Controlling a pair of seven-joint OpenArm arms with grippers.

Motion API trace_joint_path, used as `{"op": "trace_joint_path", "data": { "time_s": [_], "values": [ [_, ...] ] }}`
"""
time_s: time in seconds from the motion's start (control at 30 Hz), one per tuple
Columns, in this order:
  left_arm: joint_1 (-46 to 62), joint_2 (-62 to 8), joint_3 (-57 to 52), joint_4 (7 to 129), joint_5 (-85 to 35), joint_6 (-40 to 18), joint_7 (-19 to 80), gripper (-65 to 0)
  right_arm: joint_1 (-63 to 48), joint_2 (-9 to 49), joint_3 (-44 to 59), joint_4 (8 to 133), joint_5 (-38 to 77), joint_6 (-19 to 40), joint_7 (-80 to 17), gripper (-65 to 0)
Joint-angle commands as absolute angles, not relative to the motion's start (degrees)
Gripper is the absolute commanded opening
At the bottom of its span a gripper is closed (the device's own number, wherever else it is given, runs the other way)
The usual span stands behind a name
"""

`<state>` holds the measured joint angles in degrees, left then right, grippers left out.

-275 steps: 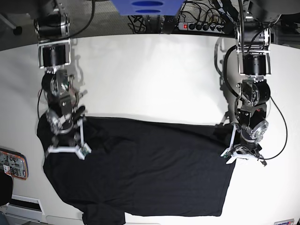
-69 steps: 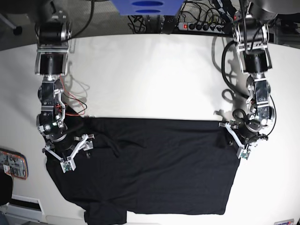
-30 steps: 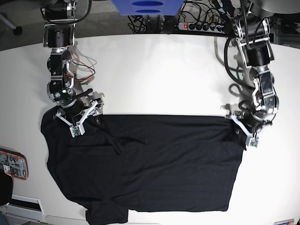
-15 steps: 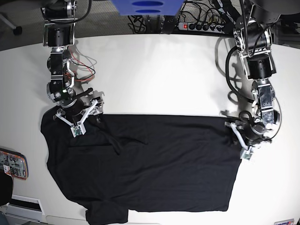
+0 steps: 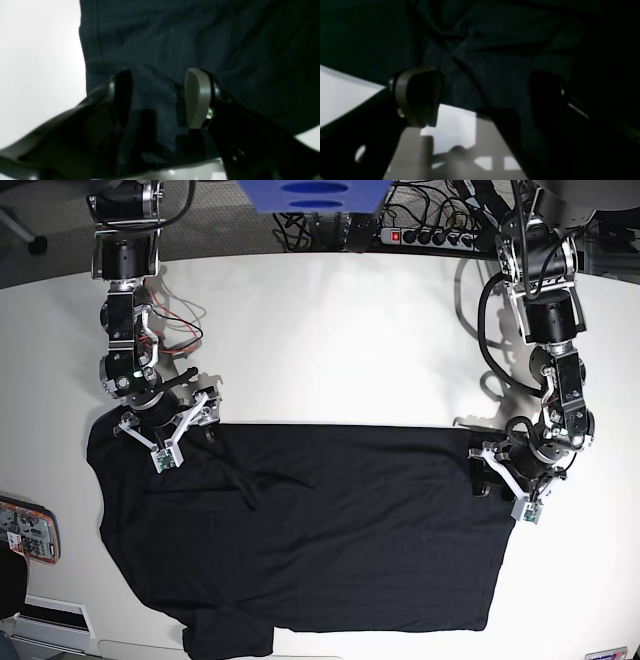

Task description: Fold the T-shirt properly

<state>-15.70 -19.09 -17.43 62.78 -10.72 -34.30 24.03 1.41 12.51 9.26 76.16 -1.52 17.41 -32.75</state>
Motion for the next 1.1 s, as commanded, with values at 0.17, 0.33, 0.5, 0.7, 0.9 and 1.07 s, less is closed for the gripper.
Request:
{"op": "trace_joint_path", "data": {
  "time_s": [0.17, 0.33, 0.5, 0.7, 0.9, 1.07],
  "values": [
    [-16.0, -20.0, -17.7, 64.0, -13.0, -34.3, 22.5, -31.9, 2.0, 13.1, 9.4, 77.1, -1.9, 17.5, -32.8, -8.5],
    [-16.1, -20.1, -17.7, 64.0, -12.9, -34.3, 22.5, -54.3, 1.9, 13.1, 9.4, 77.1, -1.9, 17.5, -32.7, -8.5],
    [-16.3, -20.1, -17.7, 64.0, -12.6, -34.3, 22.5, -65.0, 1.9, 13.1, 9.3, 77.1, -1.9, 17.5, -32.7, -8.5],
    [-16.0, -20.1, -17.3, 64.0, -13.0, -34.5, 22.7, -55.9, 1.9, 13.1, 9.3, 77.7, -1.9, 17.5, -32.7, -8.5],
    [-14.5, -19.9, -17.6, 68.1, -13.1, -34.5, 22.5, -44.5, 2.1, 13.1, 9.3, 81.9, -1.9, 17.5, -32.9, -8.5],
    [-14.5, -19.7, -17.6, 68.5, -13.0, -34.3, 22.5, -46.0, 2.1, 13.1, 9.3, 82.0, -1.8, 17.5, -32.5, -8.5]
  ]
}}
